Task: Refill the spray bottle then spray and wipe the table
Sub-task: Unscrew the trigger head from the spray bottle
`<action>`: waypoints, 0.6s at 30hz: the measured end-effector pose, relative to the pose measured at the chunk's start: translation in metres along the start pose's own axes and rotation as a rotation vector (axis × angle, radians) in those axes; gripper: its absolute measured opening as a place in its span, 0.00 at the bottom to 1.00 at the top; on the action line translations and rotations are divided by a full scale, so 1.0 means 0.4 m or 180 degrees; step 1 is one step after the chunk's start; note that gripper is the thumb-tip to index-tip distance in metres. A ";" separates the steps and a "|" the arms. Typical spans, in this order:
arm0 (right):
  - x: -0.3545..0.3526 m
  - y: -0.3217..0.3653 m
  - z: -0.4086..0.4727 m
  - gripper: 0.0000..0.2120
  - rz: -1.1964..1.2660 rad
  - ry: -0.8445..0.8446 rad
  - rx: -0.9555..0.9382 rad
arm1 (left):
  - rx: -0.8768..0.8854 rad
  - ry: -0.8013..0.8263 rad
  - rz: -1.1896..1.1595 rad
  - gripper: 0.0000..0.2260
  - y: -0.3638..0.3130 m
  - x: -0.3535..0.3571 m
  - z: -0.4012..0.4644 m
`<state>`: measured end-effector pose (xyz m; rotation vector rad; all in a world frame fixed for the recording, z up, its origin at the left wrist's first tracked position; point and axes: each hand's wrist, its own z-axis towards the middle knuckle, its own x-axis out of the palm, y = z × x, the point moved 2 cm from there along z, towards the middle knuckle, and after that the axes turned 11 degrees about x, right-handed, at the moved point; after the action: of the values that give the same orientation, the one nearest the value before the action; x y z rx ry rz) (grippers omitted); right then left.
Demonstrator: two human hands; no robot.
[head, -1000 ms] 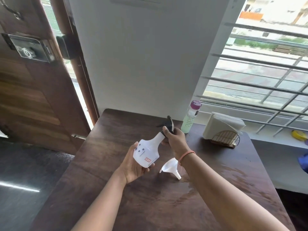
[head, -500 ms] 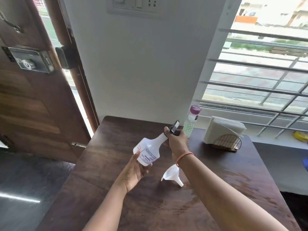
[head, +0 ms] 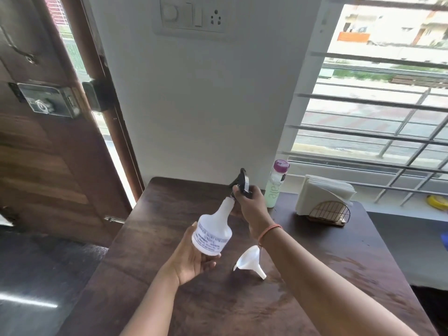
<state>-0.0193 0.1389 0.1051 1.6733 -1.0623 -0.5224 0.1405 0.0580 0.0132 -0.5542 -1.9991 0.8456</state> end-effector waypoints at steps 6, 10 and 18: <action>0.013 -0.019 -0.025 0.08 -0.0674 -0.0029 -0.0343 | 0.0661 -0.0477 0.0545 0.45 -0.011 -0.005 0.024; 0.022 -0.046 -0.039 0.09 -0.0907 0.0066 -0.0383 | 0.0969 -0.0631 0.1579 0.42 0.004 -0.001 0.038; 0.023 -0.120 -0.053 0.10 -0.1719 0.0348 -0.0367 | 0.1281 -0.1085 0.3023 0.29 0.031 -0.001 0.043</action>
<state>0.0206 0.1456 0.0701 1.8597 -0.4809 -0.8092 0.1270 0.0598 -0.0028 -1.2047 -1.7203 1.9667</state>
